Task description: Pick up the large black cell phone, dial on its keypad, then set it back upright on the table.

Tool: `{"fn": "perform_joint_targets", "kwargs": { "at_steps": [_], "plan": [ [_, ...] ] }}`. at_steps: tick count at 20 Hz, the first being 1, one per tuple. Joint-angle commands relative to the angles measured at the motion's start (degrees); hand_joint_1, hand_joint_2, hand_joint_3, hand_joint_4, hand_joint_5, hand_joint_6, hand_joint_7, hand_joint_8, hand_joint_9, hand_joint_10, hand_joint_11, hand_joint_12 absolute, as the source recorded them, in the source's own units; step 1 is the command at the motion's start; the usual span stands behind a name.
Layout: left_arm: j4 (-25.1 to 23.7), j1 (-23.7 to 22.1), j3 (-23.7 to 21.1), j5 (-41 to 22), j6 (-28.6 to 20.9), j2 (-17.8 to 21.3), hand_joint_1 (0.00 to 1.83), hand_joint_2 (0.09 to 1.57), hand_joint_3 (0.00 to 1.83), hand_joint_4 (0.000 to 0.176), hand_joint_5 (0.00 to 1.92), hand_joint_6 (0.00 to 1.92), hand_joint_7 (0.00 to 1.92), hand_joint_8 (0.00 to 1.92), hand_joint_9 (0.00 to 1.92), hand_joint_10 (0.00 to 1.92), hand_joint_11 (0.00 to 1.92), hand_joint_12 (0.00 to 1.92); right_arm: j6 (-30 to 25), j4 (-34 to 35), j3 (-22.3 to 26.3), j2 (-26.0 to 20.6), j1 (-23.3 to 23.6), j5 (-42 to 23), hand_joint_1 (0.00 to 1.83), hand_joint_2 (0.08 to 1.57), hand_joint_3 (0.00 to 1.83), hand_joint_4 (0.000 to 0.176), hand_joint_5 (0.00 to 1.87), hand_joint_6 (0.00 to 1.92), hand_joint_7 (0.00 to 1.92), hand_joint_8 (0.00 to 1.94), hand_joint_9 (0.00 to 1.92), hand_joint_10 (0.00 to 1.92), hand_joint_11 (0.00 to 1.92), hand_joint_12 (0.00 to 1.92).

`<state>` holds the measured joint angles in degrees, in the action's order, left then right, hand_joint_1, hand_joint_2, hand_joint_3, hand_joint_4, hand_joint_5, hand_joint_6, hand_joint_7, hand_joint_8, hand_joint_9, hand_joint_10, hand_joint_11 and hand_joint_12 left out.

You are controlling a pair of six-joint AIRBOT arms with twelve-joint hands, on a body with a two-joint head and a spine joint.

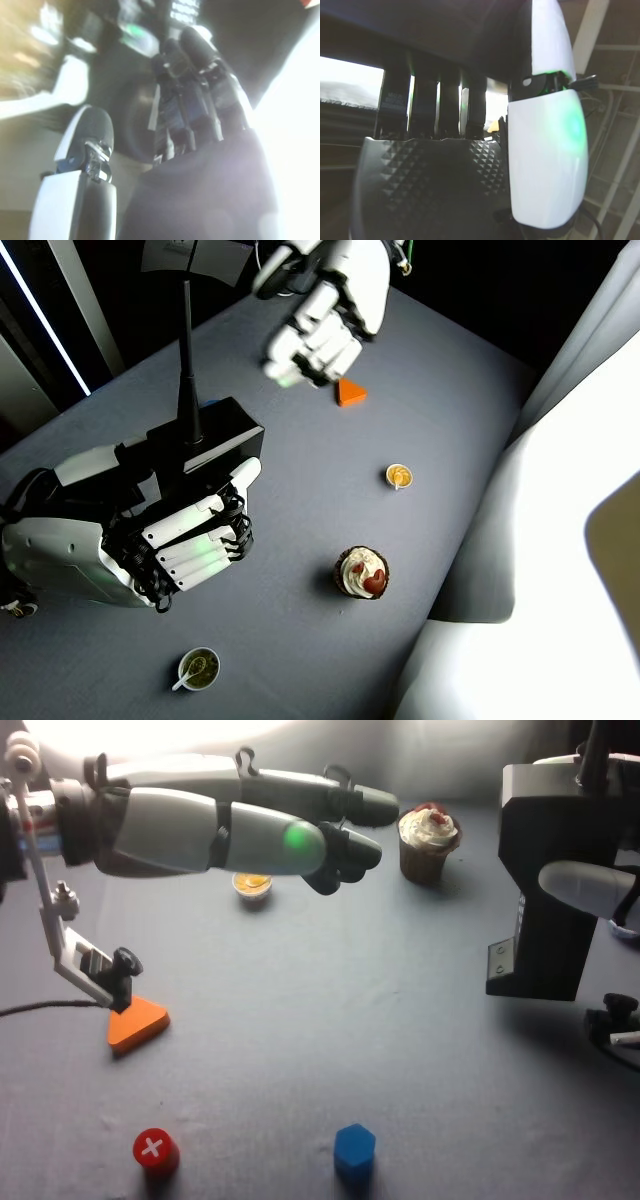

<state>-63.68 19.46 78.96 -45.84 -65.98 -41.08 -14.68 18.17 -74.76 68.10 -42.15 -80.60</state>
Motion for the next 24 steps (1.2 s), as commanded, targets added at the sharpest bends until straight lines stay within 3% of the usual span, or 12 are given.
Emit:
{"fn": "perform_joint_targets", "kwargs": {
  "at_steps": [1, 2, 3, 5, 9, 14, 18, 22, 23, 24],
  "plan": [
    [4.1, -1.2, -0.9, -2.8, -1.9, 0.5, 0.18, 1.17, 0.00, 0.041, 0.24, 0.01, 0.27, 0.00, 0.24, 0.00, 0.00, 0.70, -1.1, 0.3, -0.7, -0.9, 1.0, -8.5, 1.35, 1.21, 0.00, 0.000, 0.90, 0.99, 0.66, 1.43, 0.74, 1.50, 0.84, 1.32],
    [4.4, -1.0, -1.9, -2.1, -2.9, 0.7, 0.15, 1.19, 0.00, 0.027, 0.24, 0.01, 0.26, 0.00, 0.22, 0.00, 0.00, 0.63, -1.0, 0.3, -1.1, -0.6, 1.5, -8.4, 1.35, 1.20, 0.00, 0.000, 0.90, 0.97, 0.66, 1.44, 0.75, 1.49, 0.85, 1.34],
    [4.3, -0.5, -3.1, -2.0, -2.9, 1.1, 0.03, 1.21, 0.01, 0.024, 0.22, 0.00, 0.24, 0.00, 0.19, 0.00, 0.00, 0.55, -0.4, 0.2, -1.4, -0.2, 2.1, -7.9, 1.35, 1.20, 0.00, 0.000, 0.90, 0.96, 0.66, 1.45, 0.75, 1.50, 0.86, 1.34],
    [3.6, 0.8, -4.0, -2.1, -3.1, 1.7, 0.00, 1.19, 0.00, 0.043, 0.23, 0.00, 0.23, 0.00, 0.18, 0.00, 0.00, 0.42, 0.0, 0.1, -1.8, 0.4, 3.5, -7.0, 1.34, 1.22, 0.00, 0.000, 0.89, 0.99, 0.64, 1.48, 0.73, 1.53, 0.87, 1.39],
    [2.2, 1.0, -3.5, -2.2, -3.7, 1.9, 0.00, 1.11, 0.00, 0.039, 0.14, 0.00, 0.16, 0.00, 0.12, 0.00, 0.00, 0.27, 0.0, 0.1, -3.0, 1.6, 3.5, -6.7, 1.35, 1.21, 0.00, 0.000, 0.90, 0.97, 0.66, 1.44, 0.76, 1.50, 0.91, 1.35],
    [2.2, 1.4, -3.2, -2.2, -3.7, 1.5, 0.00, 1.11, 0.00, 0.031, 0.15, 0.00, 0.17, 0.00, 0.13, 0.00, 0.00, 0.29, -0.1, 0.1, -2.9, 2.9, 3.5, -6.7, 1.34, 1.22, 0.00, 0.000, 0.88, 0.99, 0.63, 1.45, 0.74, 1.55, 0.89, 1.41],
    [2.2, 1.4, -3.3, -2.2, -3.7, 1.3, 0.00, 1.09, 0.00, 0.028, 0.12, 0.00, 0.12, 0.00, 0.09, 0.00, 0.00, 0.19, -1.2, 0.3, -2.7, 3.4, 3.5, -7.2, 1.35, 1.19, 0.00, 0.000, 0.90, 0.90, 0.73, 1.38, 0.80, 1.46, 0.89, 1.31],
    [2.2, 1.7, -3.8, -2.2, -3.7, 1.4, 0.00, 1.10, 0.00, 0.026, 0.15, 0.01, 0.16, 0.01, 0.12, 0.01, 0.00, 0.21, -1.9, 0.6, -2.9, 4.1, 3.2, -7.9, 1.37, 1.14, 0.00, 0.000, 1.04, 0.69, 0.88, 1.13, 0.82, 1.43, 0.85, 1.31],
    [2.3, 1.7, -3.8, -2.2, -3.7, 1.4, 0.00, 1.10, 0.00, 0.025, 0.15, 0.00, 0.15, 0.00, 0.12, 0.00, 0.00, 0.19, -2.1, 0.6, -2.9, 4.2, 3.1, -8.1, 1.37, 1.12, 0.00, 0.000, 1.07, 0.68, 0.91, 1.06, 0.82, 1.41, 0.84, 1.30],
    [2.5, 1.6, -3.8, -2.2, -3.7, 1.4, 0.00, 1.10, 0.00, 0.025, 0.16, 0.00, 0.17, 0.00, 0.13, 0.01, 0.00, 0.23, -2.5, 0.6, -3.0, 4.3, 2.9, -8.3, 1.37, 1.14, 0.00, 0.000, 1.04, 0.75, 0.87, 1.12, 0.81, 1.42, 0.86, 1.28]
  ]
}}
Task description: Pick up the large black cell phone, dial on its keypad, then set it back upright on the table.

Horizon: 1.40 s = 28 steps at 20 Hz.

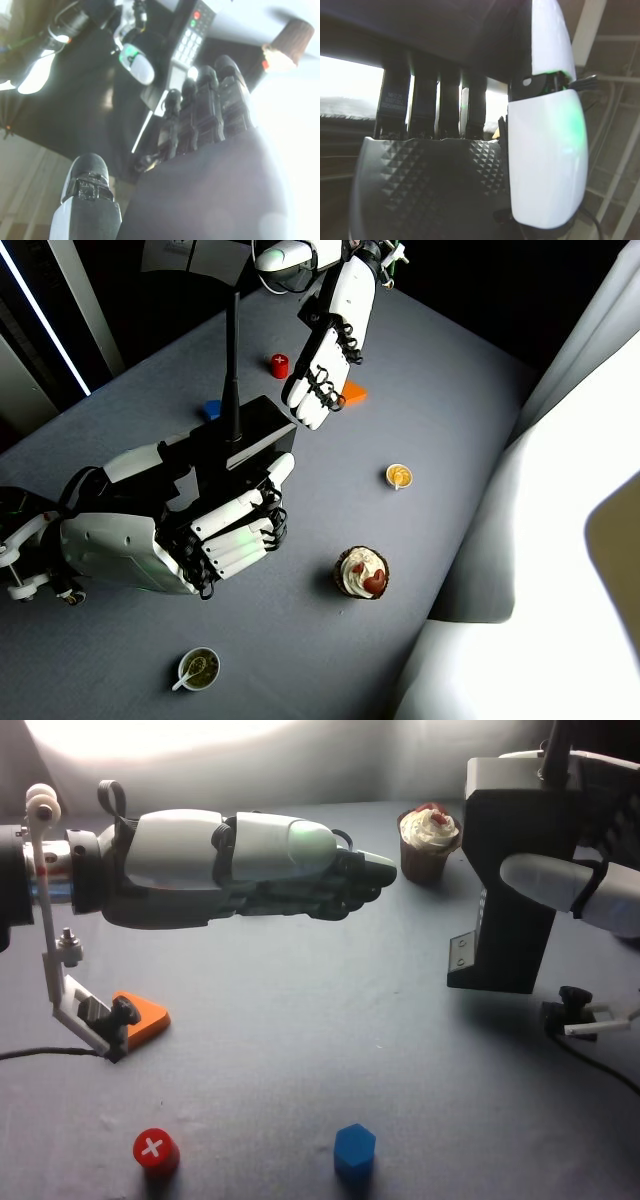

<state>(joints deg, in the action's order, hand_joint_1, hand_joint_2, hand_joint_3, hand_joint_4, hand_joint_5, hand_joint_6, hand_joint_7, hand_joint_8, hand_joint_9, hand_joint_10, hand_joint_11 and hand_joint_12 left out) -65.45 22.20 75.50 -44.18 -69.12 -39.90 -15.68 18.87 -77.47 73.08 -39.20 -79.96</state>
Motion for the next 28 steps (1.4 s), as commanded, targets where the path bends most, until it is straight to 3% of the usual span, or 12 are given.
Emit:
{"fn": "perform_joint_targets", "kwargs": {
  "at_steps": [1, 7, 9, 16, 25, 26, 28],
  "plan": [
    [4.3, -1.1, -0.4, -3.8, -0.5, 0.2, 0.00, 1.10, 0.00, 0.025, 0.16, 0.00, 0.16, 0.00, 0.12, 0.00, 0.00, 0.23, -1.6, -0.1, -0.4, -0.6, -0.1, -9.0, 1.37, 1.14, 0.00, 0.000, 1.04, 0.75, 0.85, 1.15, 0.81, 1.42, 0.87, 1.28],
    [4.4, -1.1, -0.5, -3.8, -0.5, 0.2, 0.00, 1.11, 0.00, 0.019, 0.11, 0.01, 0.11, 0.00, 0.09, 0.00, 0.00, 0.14, -2.7, 0.2, -2.4, 0.1, -1.8, -10.0, 1.38, 1.09, 0.00, 0.000, 1.06, 0.76, 0.99, 0.91, 0.95, 1.23, 0.97, 1.10],
    [4.4, -1.1, -0.6, -3.8, -0.5, 0.1, 0.00, 1.10, 0.00, 0.021, 0.12, 0.01, 0.11, 0.00, 0.08, 0.00, 0.00, 0.14, -3.0, 0.9, -2.8, 0.5, -1.9, -10.1, 1.38, 1.11, 0.00, 0.000, 1.00, 0.84, 0.94, 0.99, 0.91, 1.30, 0.94, 1.13],
    [4.5, -1.0, -0.8, -3.8, -0.5, 0.2, 0.00, 1.11, 0.00, 0.026, 0.16, 0.00, 0.16, 0.01, 0.12, 0.01, 0.00, 0.26, -4.0, 2.0, -5.4, 2.6, -2.0, -11.1, 1.38, 1.12, 0.00, 0.000, 1.01, 0.77, 0.93, 1.04, 0.89, 1.34, 0.92, 1.22],
    [4.6, -1.0, -1.0, -3.8, -0.5, 0.2, 0.00, 1.11, 0.00, 0.024, 0.11, 0.00, 0.11, 0.00, 0.09, 0.00, 0.00, 0.16, -4.4, 2.0, -7.7, 4.4, -2.3, -11.2, 1.37, 1.13, 0.00, 0.000, 0.99, 0.82, 0.90, 1.09, 0.85, 1.38, 0.90, 1.25],
    [4.6, -1.0, -1.0, -3.8, -0.5, 0.2, 0.00, 1.11, 0.00, 0.023, 0.12, 0.00, 0.12, 0.00, 0.10, 0.00, 0.00, 0.20, -4.4, 1.9, -7.9, 4.5, -2.2, -11.1, 1.37, 1.14, 0.00, 0.000, 1.00, 0.80, 0.86, 1.16, 0.83, 1.39, 0.90, 1.25],
    [4.6, -0.8, -1.1, -3.8, -0.5, 0.2, 0.00, 1.11, 0.00, 0.023, 0.12, 0.00, 0.13, 0.00, 0.09, 0.00, 0.00, 0.15, -4.4, 1.8, -8.0, 4.7, -2.1, -10.9, 1.37, 1.13, 0.00, 0.000, 0.99, 0.82, 0.91, 1.09, 0.86, 1.37, 0.91, 1.20]
  ]
}}
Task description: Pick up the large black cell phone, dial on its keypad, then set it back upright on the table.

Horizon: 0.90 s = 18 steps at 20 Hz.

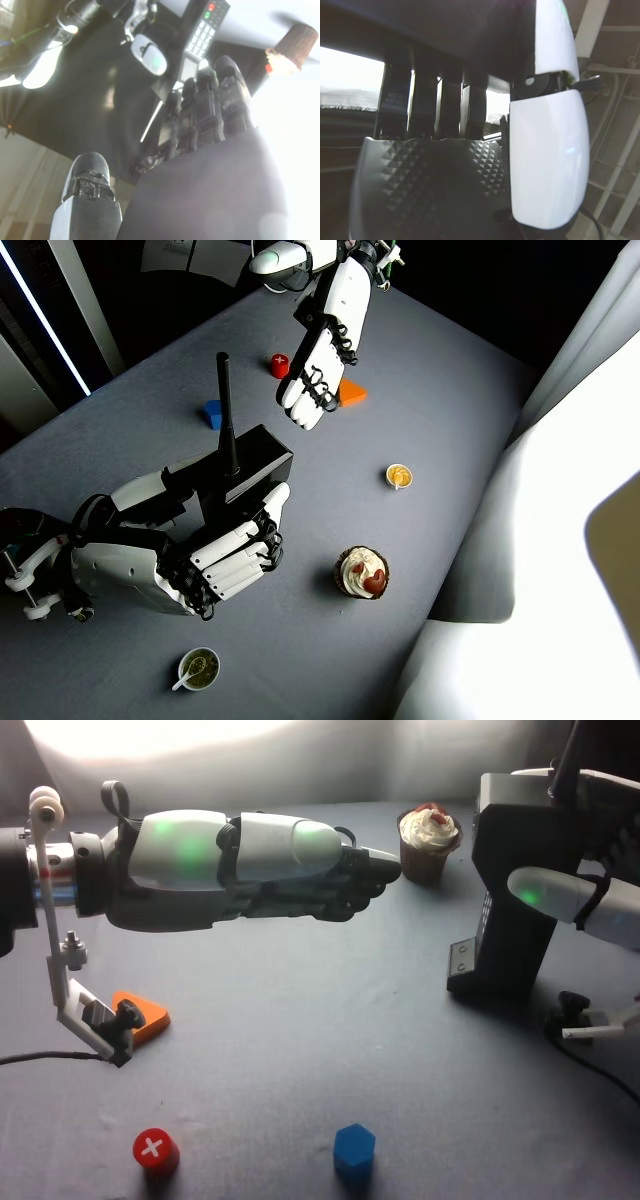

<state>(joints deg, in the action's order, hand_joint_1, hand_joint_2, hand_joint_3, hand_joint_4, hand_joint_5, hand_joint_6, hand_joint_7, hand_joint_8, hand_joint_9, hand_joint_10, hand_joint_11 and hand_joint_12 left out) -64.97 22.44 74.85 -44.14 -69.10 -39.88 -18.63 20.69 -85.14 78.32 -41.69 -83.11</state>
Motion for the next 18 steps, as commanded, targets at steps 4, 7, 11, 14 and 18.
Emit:
{"fn": "perform_joint_targets", "kwargs": {
  "at_steps": [4, 7, 11, 14, 18],
  "plan": [
    [4.1, -1.0, -0.6, -3.8, -0.5, 0.2, 0.00, 1.11, 0.00, 0.022, 0.13, 0.00, 0.13, 0.00, 0.10, 0.00, 0.00, 0.18, -1.5, -0.6, -0.5, -0.4, 0.7, -7.5, 1.37, 1.12, 0.00, 0.000, 1.03, 0.77, 0.92, 1.04, 0.87, 1.34, 0.92, 1.21],
    [4.2, -0.9, -0.7, -3.8, -0.5, 0.2, 0.00, 1.10, 0.00, 0.025, 0.12, 0.00, 0.13, 0.00, 0.09, 0.00, 0.00, 0.15, -1.5, -1.1, -0.5, -0.7, 0.7, -7.5, 1.38, 1.12, 0.00, 0.000, 0.99, 0.81, 0.95, 1.01, 0.86, 1.36, 0.91, 1.22],
    [4.2, -0.6, -0.9, -3.8, -0.5, 0.3, 0.00, 1.10, 0.00, 0.029, 0.14, 0.00, 0.13, 0.00, 0.09, 0.00, 0.00, 0.16, -1.5, -1.2, -0.5, -1.0, 0.4, -7.4, 1.37, 1.14, 0.00, 0.000, 0.98, 0.82, 0.88, 1.13, 0.86, 1.37, 0.90, 1.21],
    [4.2, -0.2, -1.1, -3.8, -0.5, 0.3, 0.00, 1.11, 0.00, 0.030, 0.16, 0.00, 0.15, 0.00, 0.12, 0.01, 0.00, 0.22, -1.5, -1.1, 0.0, -1.1, 0.0, -7.4, 1.37, 1.13, 0.00, 0.000, 0.97, 0.83, 0.93, 1.06, 0.86, 1.36, 0.90, 1.20],
    [4.2, -0.1, -1.1, -3.8, -0.5, 0.3, 0.00, 1.11, 0.00, 0.026, 0.13, 0.00, 0.13, 0.00, 0.11, 0.00, 0.00, 0.18, -1.5, -0.7, 0.5, -1.3, -1.0, -7.7, 1.38, 1.13, 0.00, 0.000, 0.98, 0.80, 0.90, 1.10, 0.90, 1.34, 0.94, 1.18]
  ]
}}
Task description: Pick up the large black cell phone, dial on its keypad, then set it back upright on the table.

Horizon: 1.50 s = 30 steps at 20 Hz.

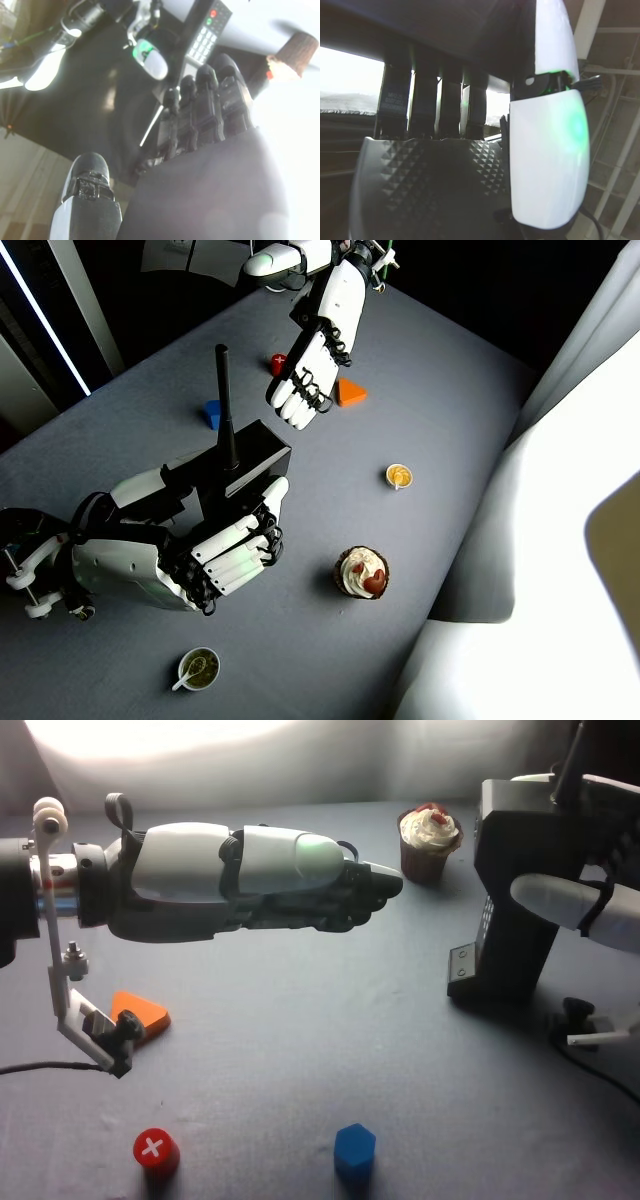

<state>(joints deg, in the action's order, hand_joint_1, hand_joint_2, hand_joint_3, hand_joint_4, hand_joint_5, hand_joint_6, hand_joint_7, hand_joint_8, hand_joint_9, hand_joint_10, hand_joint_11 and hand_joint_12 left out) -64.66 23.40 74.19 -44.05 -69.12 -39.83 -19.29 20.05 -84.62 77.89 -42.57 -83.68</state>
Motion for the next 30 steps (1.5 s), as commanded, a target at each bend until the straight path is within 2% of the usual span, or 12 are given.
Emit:
{"fn": "perform_joint_targets", "kwargs": {
  "at_steps": [1, 9, 10, 11, 14, 16, 18, 19, 21, 22, 24, 30],
  "plan": [
    [3.9, -1.0, -0.6, -3.9, -0.5, 0.3, 0.00, 1.11, 0.00, 0.029, 0.14, 0.00, 0.14, 0.01, 0.11, 0.00, 0.00, 0.20, -0.8, 0.0, -0.1, -0.9, -0.3, -7.3, 1.37, 1.13, 0.00, 0.000, 0.97, 0.82, 0.90, 1.09, 0.88, 1.35, 0.92, 1.18],
    [3.9, -0.8, -0.9, -3.9, -0.5, 0.4, 0.00, 1.12, 0.00, 0.022, 0.16, 0.01, 0.15, 0.01, 0.12, 0.01, 0.00, 0.25, -0.8, 0.2, -0.1, -0.9, -0.7, -7.5, 1.38, 1.11, 0.00, 0.000, 1.06, 0.68, 0.93, 1.08, 0.93, 1.25, 0.96, 1.09],
    [3.9, -0.8, -0.9, -3.9, -0.5, 0.4, 0.00, 1.12, 0.00, 0.023, 0.17, 0.01, 0.16, 0.01, 0.12, 0.01, 0.00, 0.28, -0.8, 0.2, -0.1, -0.9, -0.9, -7.6, 1.47, 1.10, 0.00, 0.000, 1.07, 0.61, 0.91, 1.06, 0.90, 1.16, 0.92, 1.41],
    [3.9, -0.8, -0.9, -3.9, -0.5, 0.4, 0.00, 1.12, 0.00, 0.024, 0.17, 0.00, 0.16, 0.00, 0.13, 0.01, 0.00, 0.31, -0.8, 0.3, -0.1, -0.9, -1.1, -7.8, 1.48, 1.10, 0.00, 0.000, 1.05, 0.64, 0.91, 1.05, 0.89, 1.13, 0.90, 1.49],
    [3.9, -0.8, -0.8, -3.9, -0.5, 0.4, 0.00, 1.12, 0.00, 0.027, 0.13, 0.00, 0.14, 0.00, 0.10, 0.00, 0.00, 0.23, -0.8, 0.3, -0.2, -1.0, -1.4, -7.9, 1.35, 1.16, 0.00, 0.000, 0.88, 1.00, 0.85, 1.19, 0.84, 1.36, 0.75, 1.23],
    [4.0, -0.8, -0.8, -3.9, -0.5, 0.4, 0.00, 1.13, 0.00, 0.023, 0.14, 0.00, 0.14, 0.00, 0.11, 0.00, 0.00, 0.23, -0.8, 0.4, -0.3, -1.0, -1.4, -8.0, 1.18, 1.20, 0.00, 0.008, 0.86, 1.17, 0.77, 1.30, 0.73, 0.82, 0.63, 1.32],
    [4.0, -0.8, -0.8, -3.9, -0.5, 0.5, 0.00, 1.13, 0.00, 0.022, 0.15, 0.00, 0.15, 0.00, 0.11, 0.00, 0.00, 0.25, -0.8, 0.4, -0.4, -0.9, -1.4, -8.0, 1.16, 1.21, 0.00, 0.024, 0.82, 1.24, 0.77, 1.30, 0.77, 0.62, 0.59, 1.31],
    [4.0, -0.7, -0.8, -3.9, -0.5, 0.5, 0.00, 1.13, 0.00, 0.024, 0.14, 0.00, 0.14, 0.00, 0.10, 0.00, 0.00, 0.22, -0.8, 0.4, -0.4, -1.0, -1.4, -8.0, 1.11, 1.22, 0.00, 0.000, 0.77, 1.29, 0.72, 0.63, 0.77, 0.56, 0.55, 1.30],
    [4.0, -0.7, -0.8, -3.9, -0.5, 0.5, 0.00, 1.13, 0.00, 0.023, 0.13, 0.00, 0.13, 0.00, 0.09, 0.00, 0.00, 0.21, -0.8, 0.4, -0.4, -1.0, -1.4, -8.0, 1.08, 1.23, 0.00, 0.000, 0.76, 1.30, 0.77, 0.11, 0.70, 0.43, 0.43, 1.32],
    [4.0, -0.7, -0.8, -3.9, -0.5, 0.5, 0.00, 1.13, 0.00, 0.024, 0.14, 0.00, 0.14, 0.00, 0.10, 0.00, 0.00, 0.21, -0.8, 0.4, -0.6, -1.0, -1.4, -8.0, 1.05, 1.16, 0.00, 0.000, 0.70, 0.58, 0.75, 0.04, 0.68, 0.37, 0.40, 1.28],
    [4.0, -0.6, -0.8, -3.9, -0.5, 0.5, 0.00, 1.13, 0.00, 0.025, 0.15, 0.00, 0.16, 0.01, 0.12, 0.01, 0.00, 0.25, -0.8, 0.5, -0.7, -1.0, -1.4, -8.0, 0.99, 1.11, 0.00, 0.000, 0.74, 0.08, 0.67, 0.00, 0.66, 0.20, 0.33, 1.21],
    [4.0, -0.5, -0.8, -3.9, -0.5, 0.5, 0.00, 1.13, 0.00, 0.025, 0.13, 0.00, 0.15, 0.00, 0.11, 0.00, 0.00, 0.24, -0.8, 0.5, -1.0, -0.9, -1.4, -8.0, 0.79, 1.03, 0.00, 0.000, 0.46, 0.00, 0.44, 0.00, 0.38, 0.00, 0.00, 0.95]
  ]
}}
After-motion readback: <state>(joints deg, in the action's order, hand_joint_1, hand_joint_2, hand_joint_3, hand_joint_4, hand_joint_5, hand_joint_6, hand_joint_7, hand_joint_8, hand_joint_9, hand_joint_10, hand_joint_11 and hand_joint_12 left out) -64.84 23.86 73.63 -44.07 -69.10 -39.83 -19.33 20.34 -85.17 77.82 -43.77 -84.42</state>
